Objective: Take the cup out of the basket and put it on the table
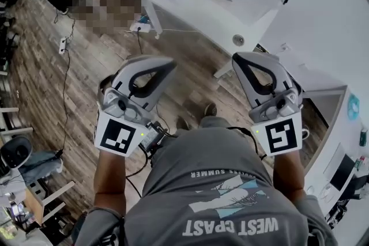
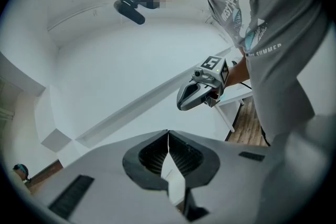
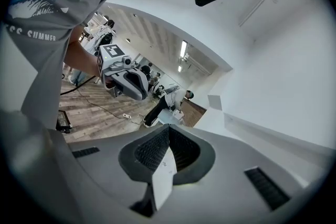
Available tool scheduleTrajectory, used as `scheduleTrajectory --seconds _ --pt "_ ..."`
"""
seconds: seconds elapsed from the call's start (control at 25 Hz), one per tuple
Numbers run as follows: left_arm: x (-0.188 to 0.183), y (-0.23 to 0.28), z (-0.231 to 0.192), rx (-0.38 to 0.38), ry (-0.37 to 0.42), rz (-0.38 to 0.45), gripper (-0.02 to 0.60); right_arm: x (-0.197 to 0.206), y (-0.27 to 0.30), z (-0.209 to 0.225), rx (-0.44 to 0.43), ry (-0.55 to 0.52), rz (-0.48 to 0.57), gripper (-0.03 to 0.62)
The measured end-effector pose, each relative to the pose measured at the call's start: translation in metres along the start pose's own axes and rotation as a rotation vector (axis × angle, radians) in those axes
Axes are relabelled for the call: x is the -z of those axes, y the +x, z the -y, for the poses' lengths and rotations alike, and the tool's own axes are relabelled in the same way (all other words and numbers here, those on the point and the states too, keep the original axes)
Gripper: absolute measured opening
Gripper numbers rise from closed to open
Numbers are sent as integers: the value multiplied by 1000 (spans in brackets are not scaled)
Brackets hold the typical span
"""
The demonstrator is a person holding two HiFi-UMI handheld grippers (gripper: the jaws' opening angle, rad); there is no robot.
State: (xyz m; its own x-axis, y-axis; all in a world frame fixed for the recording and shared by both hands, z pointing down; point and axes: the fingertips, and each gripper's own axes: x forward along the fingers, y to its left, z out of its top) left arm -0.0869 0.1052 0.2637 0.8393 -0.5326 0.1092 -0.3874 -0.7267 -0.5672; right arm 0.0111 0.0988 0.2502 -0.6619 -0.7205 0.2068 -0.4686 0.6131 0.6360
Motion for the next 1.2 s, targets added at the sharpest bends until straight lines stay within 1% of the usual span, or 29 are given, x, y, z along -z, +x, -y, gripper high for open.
scheduleTrajectory --seconds 0.2,0.44,0.52,0.64,0.76,0.92,1.2 --pt "6 32 -10 -22 -7 -58 15 22 6 30 -24 12 46 12" --pt "1 72 -6 -33 -1 -87 15 56 5 57 -46 41 75 12" --pt "0 80 -4 -40 -10 -96 15 63 4 63 -53 44 82 12" --pt "1 85 -5 -29 -14 -111 15 68 6 69 -54 58 81 12" --pt "5 90 -17 -20 -3 -98 15 71 15 78 -41 57 79 12" --pt "15 96 -37 -6 4 -71 15 72 29 87 -19 57 45 12" --pt "32 96 -74 12 9 21 15 70 61 104 34 30 -17 12"
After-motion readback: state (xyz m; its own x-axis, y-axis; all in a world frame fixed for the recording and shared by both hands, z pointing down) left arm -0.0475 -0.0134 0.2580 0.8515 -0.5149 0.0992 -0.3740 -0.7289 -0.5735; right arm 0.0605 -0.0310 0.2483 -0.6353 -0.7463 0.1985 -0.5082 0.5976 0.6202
